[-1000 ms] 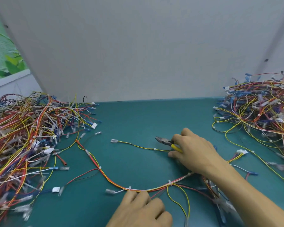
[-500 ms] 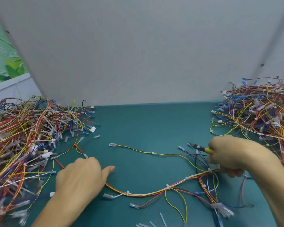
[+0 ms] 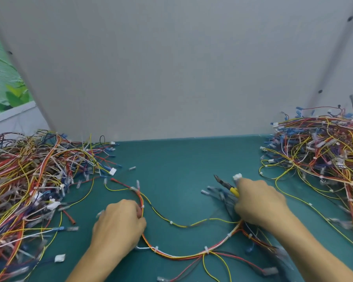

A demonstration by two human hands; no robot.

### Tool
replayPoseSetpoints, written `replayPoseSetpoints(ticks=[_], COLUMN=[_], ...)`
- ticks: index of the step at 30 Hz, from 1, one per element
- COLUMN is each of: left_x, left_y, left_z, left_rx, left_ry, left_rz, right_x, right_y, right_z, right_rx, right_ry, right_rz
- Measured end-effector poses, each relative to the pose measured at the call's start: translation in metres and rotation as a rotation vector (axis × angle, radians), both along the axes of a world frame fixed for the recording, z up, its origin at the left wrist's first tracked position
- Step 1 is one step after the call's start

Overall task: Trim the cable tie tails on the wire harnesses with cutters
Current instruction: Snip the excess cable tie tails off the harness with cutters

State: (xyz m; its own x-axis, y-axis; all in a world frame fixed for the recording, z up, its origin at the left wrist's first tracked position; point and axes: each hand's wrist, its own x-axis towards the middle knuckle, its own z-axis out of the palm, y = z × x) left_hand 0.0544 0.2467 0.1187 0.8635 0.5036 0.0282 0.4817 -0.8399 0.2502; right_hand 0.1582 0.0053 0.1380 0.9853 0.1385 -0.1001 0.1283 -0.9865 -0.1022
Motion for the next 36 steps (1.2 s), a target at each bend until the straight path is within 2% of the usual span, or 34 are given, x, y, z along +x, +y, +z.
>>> replayPoseSetpoints(ticks=[3, 7, 10, 13, 17, 27, 32, 36], left_x=[0.009, 0.025, 0.043, 0.061, 0.075, 0.08, 0.081, 0.082], left_y=[0.006, 0.009, 0.008, 0.005, -0.003, -0.007, -0.003, 0.001], left_z=[0.001, 0.016, 0.03, 0.038, 0.03, 0.011, 0.011, 0.012], left_rx=[-0.338, -0.798, -1.007, -1.165, -1.249, -1.296, -1.3, -1.329], left_ry=[-0.214, -0.493, -0.618, -0.694, -0.704, -0.579, -0.598, -0.654], left_rz=[-0.013, -0.043, -0.029, 0.019, 0.038, -0.049, -0.052, -0.02], right_x=[0.012, 0.023, 0.028, 0.033, 0.035, 0.032, 0.031, 0.035], right_y=[-0.004, -0.013, -0.022, -0.031, -0.031, -0.013, -0.011, -0.013], right_z=[0.0, 0.01, 0.019, 0.024, 0.022, 0.015, 0.02, 0.021], right_rx=[0.309, 0.81, 1.252, 1.519, 1.654, 1.728, 1.845, 1.91], right_ry=[-0.024, -0.196, -0.231, -0.199, -0.061, 0.199, 0.334, 0.351], right_rz=[-0.068, -0.139, -0.221, -0.312, -0.387, -0.344, -0.376, -0.479])
